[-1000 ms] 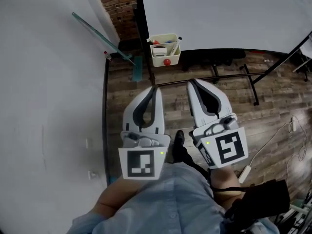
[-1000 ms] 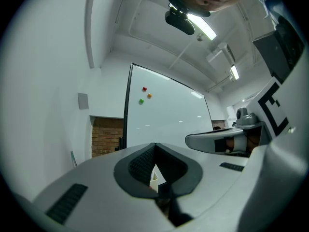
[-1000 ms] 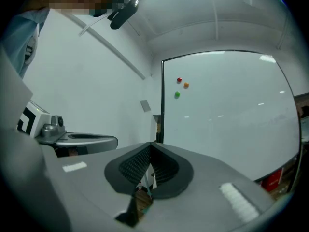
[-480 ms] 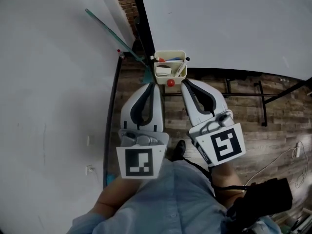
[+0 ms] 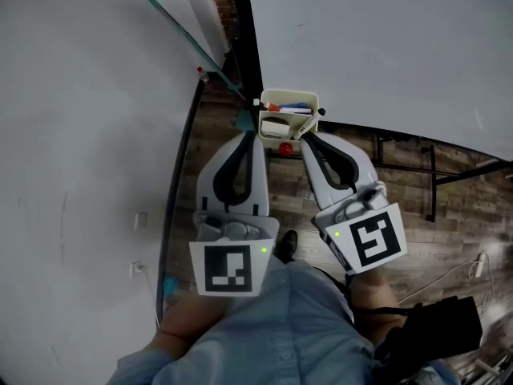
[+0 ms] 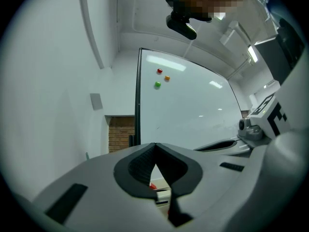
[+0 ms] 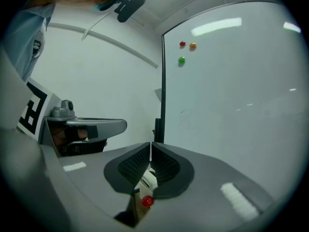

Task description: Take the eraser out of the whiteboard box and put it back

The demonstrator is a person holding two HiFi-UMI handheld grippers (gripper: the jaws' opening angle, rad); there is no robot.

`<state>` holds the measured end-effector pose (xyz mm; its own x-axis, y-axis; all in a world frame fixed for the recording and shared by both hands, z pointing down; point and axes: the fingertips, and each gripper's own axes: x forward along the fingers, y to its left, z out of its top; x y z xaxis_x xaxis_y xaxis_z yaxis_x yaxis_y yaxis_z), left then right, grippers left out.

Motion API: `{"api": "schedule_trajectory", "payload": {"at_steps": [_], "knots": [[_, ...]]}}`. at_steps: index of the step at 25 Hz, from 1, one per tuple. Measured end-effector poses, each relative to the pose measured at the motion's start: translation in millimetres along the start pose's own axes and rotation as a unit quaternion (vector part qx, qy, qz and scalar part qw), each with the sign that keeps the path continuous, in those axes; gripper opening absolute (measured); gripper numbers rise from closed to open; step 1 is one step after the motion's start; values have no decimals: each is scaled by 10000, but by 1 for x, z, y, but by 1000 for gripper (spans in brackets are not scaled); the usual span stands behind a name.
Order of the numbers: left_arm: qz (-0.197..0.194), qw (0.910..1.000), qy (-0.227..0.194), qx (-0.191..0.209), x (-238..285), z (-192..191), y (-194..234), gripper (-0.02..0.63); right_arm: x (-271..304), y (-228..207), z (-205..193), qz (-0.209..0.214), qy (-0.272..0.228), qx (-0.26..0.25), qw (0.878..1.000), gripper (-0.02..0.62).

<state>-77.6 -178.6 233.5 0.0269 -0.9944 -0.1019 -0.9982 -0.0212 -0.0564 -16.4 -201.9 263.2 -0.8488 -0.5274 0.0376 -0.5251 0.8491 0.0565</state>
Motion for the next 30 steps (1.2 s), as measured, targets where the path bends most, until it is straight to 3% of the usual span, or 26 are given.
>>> {"api": "schedule_trajectory", "payload": {"at_steps": [5,8,11,20,30], "knots": [[-32,9998,133,-173,22,-18,14,5,23,-4,-22,282,323,-46,9991,29],[-69,9993,249,-267,34,-31,19,5,38,0,-37,511,548,-105,9971,125],[-79,9986,382,-356,43,-45,26,5,51,5,-55,706,796,-223,9941,172],[-110,9964,680,-490,61,-76,42,5,78,1,-103,842,1484,-496,9841,184],[-188,9950,818,-544,72,-89,45,5,84,1,-117,790,1895,-794,9755,153]]}}
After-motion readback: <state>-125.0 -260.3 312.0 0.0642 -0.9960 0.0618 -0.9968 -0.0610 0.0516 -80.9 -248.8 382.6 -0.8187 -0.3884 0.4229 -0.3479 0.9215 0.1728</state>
